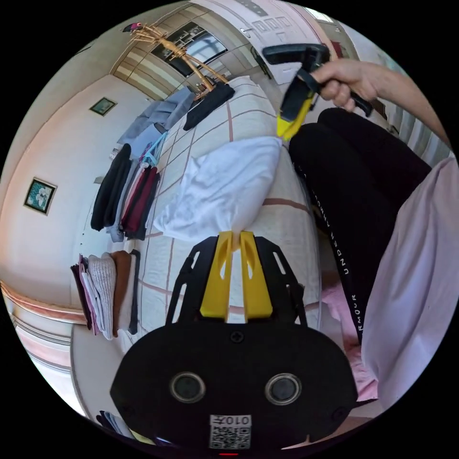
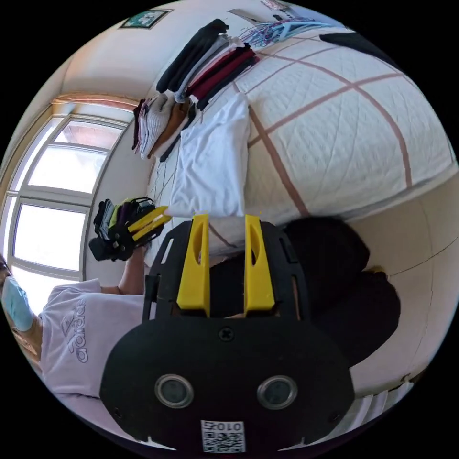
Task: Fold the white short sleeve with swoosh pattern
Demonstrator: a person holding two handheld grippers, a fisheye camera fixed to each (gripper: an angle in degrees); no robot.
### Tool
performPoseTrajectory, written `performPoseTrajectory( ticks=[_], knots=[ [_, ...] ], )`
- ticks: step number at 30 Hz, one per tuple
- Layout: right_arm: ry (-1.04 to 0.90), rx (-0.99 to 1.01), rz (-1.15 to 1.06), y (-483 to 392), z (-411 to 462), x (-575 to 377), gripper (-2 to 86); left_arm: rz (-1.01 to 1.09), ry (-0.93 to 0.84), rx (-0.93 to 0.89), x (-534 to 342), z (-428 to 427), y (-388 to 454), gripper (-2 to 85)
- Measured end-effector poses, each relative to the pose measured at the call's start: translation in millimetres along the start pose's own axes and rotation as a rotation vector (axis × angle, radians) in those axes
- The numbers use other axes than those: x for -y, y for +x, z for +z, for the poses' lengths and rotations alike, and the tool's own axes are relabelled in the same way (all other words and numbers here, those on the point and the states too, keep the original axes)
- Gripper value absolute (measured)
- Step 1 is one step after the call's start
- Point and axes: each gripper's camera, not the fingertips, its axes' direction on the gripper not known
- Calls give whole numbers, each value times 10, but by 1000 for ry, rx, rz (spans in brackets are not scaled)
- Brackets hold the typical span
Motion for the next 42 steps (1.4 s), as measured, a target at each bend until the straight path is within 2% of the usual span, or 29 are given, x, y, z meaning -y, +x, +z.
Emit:
performPoseTrajectory(
  ticks=[2,4,7,12,15,18,23,25,29,33,37,38,42],
  knots=[
    [76,179,6,15,19,-231,99,-29,12,-26,-9,-71,-142,14],
    [183,445,40,12,182,-419,106,-50,27,-34,-6,-128,-248,12],
    [164,573,89,-116,583,-307,125,-69,37,-50,1,-160,-382,12],
    [208,619,202,-171,964,70,133,-115,60,-87,-57,-193,-638,13],
    [184,564,234,-214,1120,314,131,-167,84,-107,-90,-261,-846,15],
    [251,592,277,-189,1121,380,110,-190,83,-110,-110,-286,-1038,20],
    [282,431,247,-264,855,331,65,-229,122,-155,-200,-325,-1309,45],
    [261,362,198,-288,714,287,58,-300,156,-231,-299,-334,-1503,66],
    [230,311,130,-201,389,185,55,-602,167,-584,-766,-1,-2333,125],
    [290,585,166,70,40,111,53,-852,254,-946,-1145,488,-3135,168],
    [283,515,100,-57,-255,258,52,-933,289,-1072,-1109,653,-3471,206],
    [286,517,93,-65,-285,263,52,-962,324,-1151,-1090,726,-3545,217],
    [274,491,51,-90,-452,204,53,-1154,438,-1325,-1184,1028,-3906,239]
  ],
)
